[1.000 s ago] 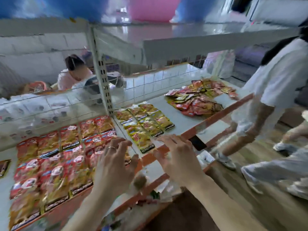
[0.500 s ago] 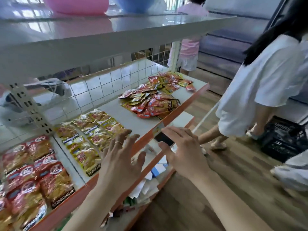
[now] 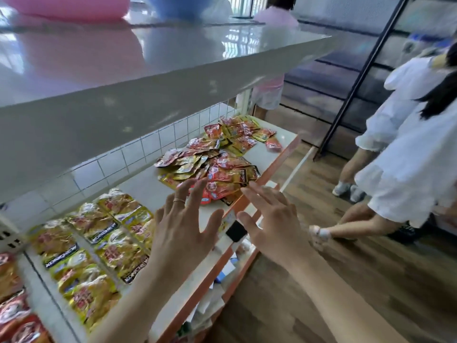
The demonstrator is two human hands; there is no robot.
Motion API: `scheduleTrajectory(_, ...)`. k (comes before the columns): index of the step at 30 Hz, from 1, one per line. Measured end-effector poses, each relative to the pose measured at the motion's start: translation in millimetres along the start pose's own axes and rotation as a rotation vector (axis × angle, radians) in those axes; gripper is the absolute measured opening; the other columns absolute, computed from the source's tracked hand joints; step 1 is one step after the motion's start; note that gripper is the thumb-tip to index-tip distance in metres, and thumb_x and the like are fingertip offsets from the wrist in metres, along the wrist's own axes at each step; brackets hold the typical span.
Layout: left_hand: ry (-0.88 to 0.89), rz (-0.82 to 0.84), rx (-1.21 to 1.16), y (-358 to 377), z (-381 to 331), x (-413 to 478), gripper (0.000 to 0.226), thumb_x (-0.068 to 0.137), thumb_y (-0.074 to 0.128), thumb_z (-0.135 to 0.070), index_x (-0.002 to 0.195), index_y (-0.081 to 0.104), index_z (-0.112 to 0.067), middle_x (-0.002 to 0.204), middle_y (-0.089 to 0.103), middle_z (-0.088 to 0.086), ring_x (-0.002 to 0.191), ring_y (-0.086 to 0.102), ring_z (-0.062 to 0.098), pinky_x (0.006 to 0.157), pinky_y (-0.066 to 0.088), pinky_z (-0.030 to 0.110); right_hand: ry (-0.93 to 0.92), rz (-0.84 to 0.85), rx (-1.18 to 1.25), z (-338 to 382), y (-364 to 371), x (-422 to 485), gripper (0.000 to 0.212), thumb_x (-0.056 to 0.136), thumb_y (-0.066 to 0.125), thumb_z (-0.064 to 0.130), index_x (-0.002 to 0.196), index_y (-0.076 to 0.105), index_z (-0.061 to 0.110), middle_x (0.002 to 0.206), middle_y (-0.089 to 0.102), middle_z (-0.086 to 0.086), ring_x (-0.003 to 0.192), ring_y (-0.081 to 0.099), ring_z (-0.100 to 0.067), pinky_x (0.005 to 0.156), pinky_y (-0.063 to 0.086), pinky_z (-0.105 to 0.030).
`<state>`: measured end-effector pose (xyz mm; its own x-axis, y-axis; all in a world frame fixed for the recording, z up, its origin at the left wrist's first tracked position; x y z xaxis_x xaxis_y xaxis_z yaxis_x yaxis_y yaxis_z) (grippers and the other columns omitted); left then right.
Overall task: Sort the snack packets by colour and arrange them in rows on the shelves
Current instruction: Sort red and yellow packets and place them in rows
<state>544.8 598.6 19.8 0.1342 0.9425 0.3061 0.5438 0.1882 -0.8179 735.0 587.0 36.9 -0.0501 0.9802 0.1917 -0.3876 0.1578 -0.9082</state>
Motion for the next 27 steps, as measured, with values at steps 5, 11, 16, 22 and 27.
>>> scheduleTrajectory(5, -0.012, 0.048, 0.007, 12.5, -0.6, 22.7, 0.071, 0.091, 0.033, -0.065, 0.155, 0.022, -0.038, 0.16, 0.028, -0.004, 0.144, 0.031, 0.022, 0.111, 0.032, 0.047, 0.002, -0.001, 0.035, -12.9, -1.5, 27.5, 0.058, 0.095, 0.046, 0.055, 0.149, 0.038, 0.035, 0.158, 0.032, 0.013, 0.147, 0.023, -0.012, 0.12, 0.016, -0.042)
scheduleTrajectory(11, -0.045, 0.042, 0.024, 46.2, 0.0, 62.4, 0.072, 0.089, 0.031, -0.069, 0.154, 0.027, -0.038, 0.158, 0.031, -0.003, 0.143, 0.03, 0.022, 0.106, 0.035, 0.052, -0.057, -0.002, 0.111, -49.8, 13.3, 81.6, 0.063, 0.091, 0.043, 0.057, 0.148, 0.041, 0.03, 0.157, 0.034, 0.009, 0.147, 0.025, -0.013, 0.117, 0.014, -0.042)
scheduleTrajectory(16, -0.167, 0.043, 0.075, 90.0, -5.0, 103.1, 0.075, 0.086, 0.027, -0.072, 0.153, 0.027, -0.04, 0.157, 0.032, -0.003, 0.142, 0.031, 0.024, 0.108, 0.035, 0.054, -0.14, 0.096, 0.159, -93.6, 31.9, 140.7, 0.058, 0.096, 0.055, 0.048, 0.149, 0.039, 0.029, 0.158, 0.033, 0.009, 0.147, 0.022, -0.011, 0.12, 0.017, -0.046)
scheduleTrajectory(22, -0.287, 0.109, 0.138, 136.8, -34.2, 163.7, 0.073, 0.086, 0.033, -0.067, 0.154, 0.024, -0.04, 0.161, 0.027, -0.003, 0.146, 0.028, 0.024, 0.113, 0.029, 0.051, -0.25, 0.147, 0.153, -155.6, 24.0, 216.1, 0.06, 0.091, 0.046, 0.05, 0.146, 0.044, 0.026, 0.155, 0.038, 0.006, 0.143, 0.029, -0.014, 0.117, 0.022, -0.05)
scheduleTrajectory(27, -0.351, 0.086, 0.187, 169.1, -46.8, 192.0, 0.07, 0.088, 0.037, -0.062, 0.151, 0.035, -0.033, 0.157, 0.034, -0.001, 0.143, 0.032, 0.025, 0.11, 0.029, 0.049, -0.277, 0.179, 0.16, -205.3, 32.2, 249.9, 0.06, 0.093, 0.058, 0.044, 0.146, 0.045, 0.023, 0.152, 0.044, 0.001, 0.141, 0.035, -0.019, 0.115, 0.029, -0.052)
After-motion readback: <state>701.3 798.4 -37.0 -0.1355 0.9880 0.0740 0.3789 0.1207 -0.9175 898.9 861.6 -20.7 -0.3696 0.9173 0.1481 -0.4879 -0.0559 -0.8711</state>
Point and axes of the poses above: each hand's wrist, its own x-axis towards the middle knuckle, its own y-axis out of the palm, z = x × y, the point moved 1 cm from there along x, towards the middle knuckle
